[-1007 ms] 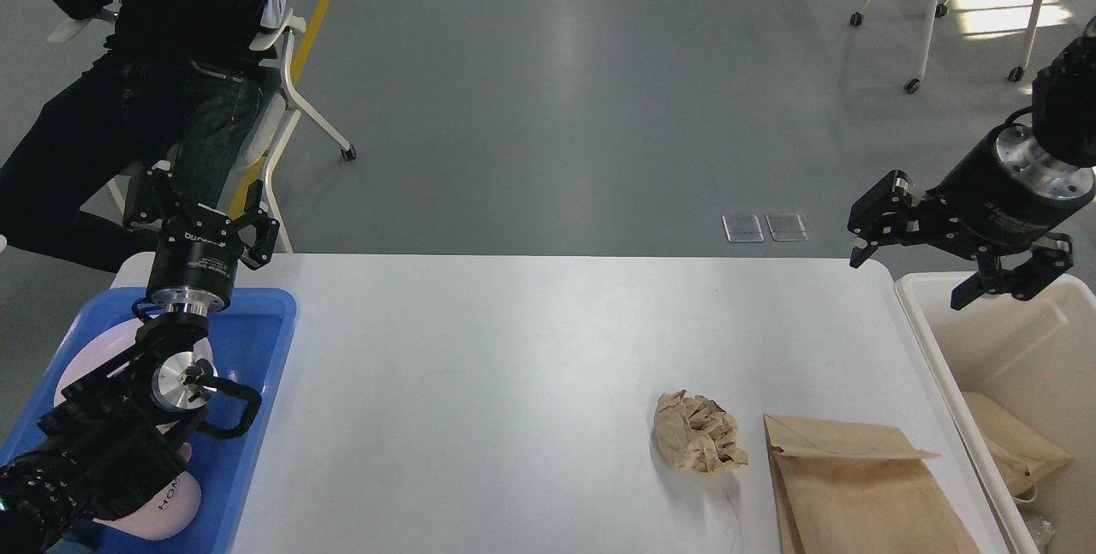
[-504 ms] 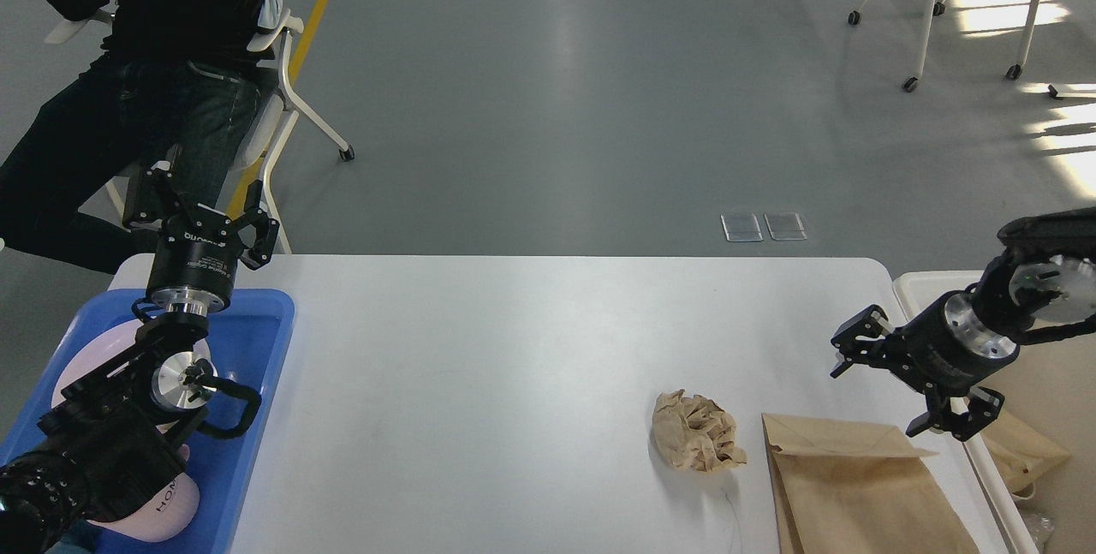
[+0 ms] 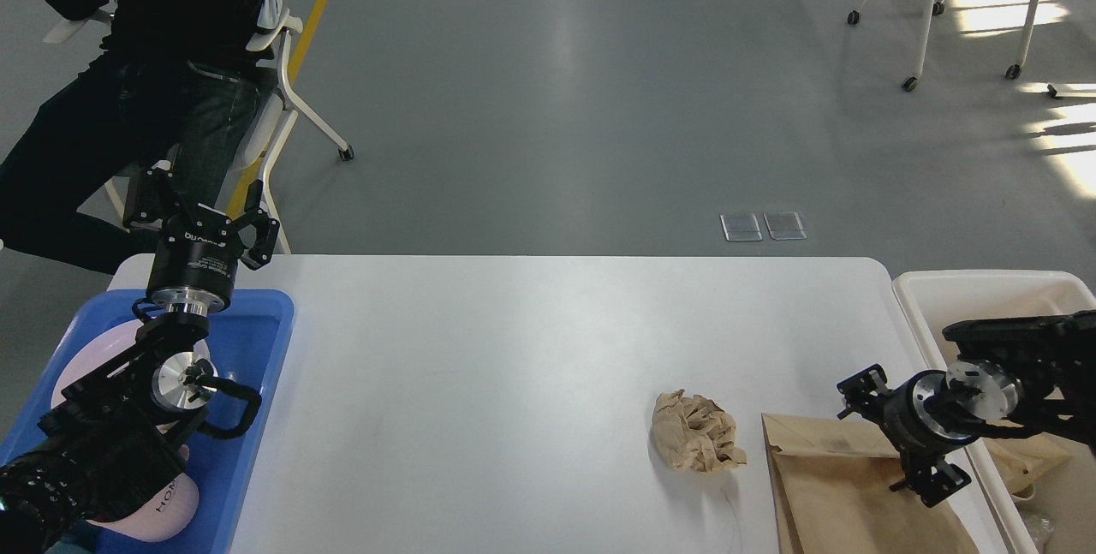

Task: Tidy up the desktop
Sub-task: 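Lower the right gripper onto the flat brown paper bag, then grasp the paper bag, lift it and drop it into the bin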

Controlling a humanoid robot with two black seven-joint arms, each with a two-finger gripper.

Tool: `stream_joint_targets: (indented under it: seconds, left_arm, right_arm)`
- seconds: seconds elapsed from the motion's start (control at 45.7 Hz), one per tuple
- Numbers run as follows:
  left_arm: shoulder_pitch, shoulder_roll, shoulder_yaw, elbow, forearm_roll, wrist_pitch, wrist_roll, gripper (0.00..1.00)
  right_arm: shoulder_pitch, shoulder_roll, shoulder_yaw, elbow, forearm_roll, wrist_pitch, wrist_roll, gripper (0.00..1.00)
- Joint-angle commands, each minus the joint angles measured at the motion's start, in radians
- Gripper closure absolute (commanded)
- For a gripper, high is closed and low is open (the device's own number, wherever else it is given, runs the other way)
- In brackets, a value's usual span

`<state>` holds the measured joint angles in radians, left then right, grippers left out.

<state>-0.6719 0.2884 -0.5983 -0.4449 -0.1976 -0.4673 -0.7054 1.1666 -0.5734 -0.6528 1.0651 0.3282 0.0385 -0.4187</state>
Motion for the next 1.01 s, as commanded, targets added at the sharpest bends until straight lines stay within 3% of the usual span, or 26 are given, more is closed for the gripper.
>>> stream_joint_targets:
  seconds: [0.0, 0.153, 0.372, 0.438, 0.766, 0.985]
  left_arm:
    - [0.0, 0.0, 0.0, 0.0, 0.0, -0.001, -0.002, 0.03]
    - [0.0, 0.0, 0.0, 0.0, -0.002, -0.001, 0.0, 0.03]
    - [0.0, 0.0, 0.0, 0.0, 0.0, -0.001, 0.0, 0.03]
    - [0.0, 0.0, 0.0, 0.0, 0.0, -0.001, -0.002, 0.03]
    - [0.0, 0.0, 0.0, 0.0, 0.0, 0.001, 0.0, 0.03]
    - [0.0, 0.0, 0.0, 0.0, 0.0, -0.001, -0.002, 0.03]
  right_arm:
    - [-0.013, 0.007, 0.012, -0.008, -0.001, -0.051, -0.002, 0.0]
    - [-0.012, 0.009, 0.007, -0.01, -0.005, -0.13, -0.002, 0.04]
    - [-0.007, 0.013, 0.012, -0.004, 0.0, -0.167, -0.002, 0.74]
    - [-0.007, 0.023, 0.013, -0.001, 0.0, -0.166, -0.002, 0.99]
    - [0.024, 0.02, 0.009, -0.007, -0.005, -0.167, -0.009, 1.0]
    - [0.14, 0.009, -0.056, -0.007, -0.011, -0.17, -0.032, 1.0]
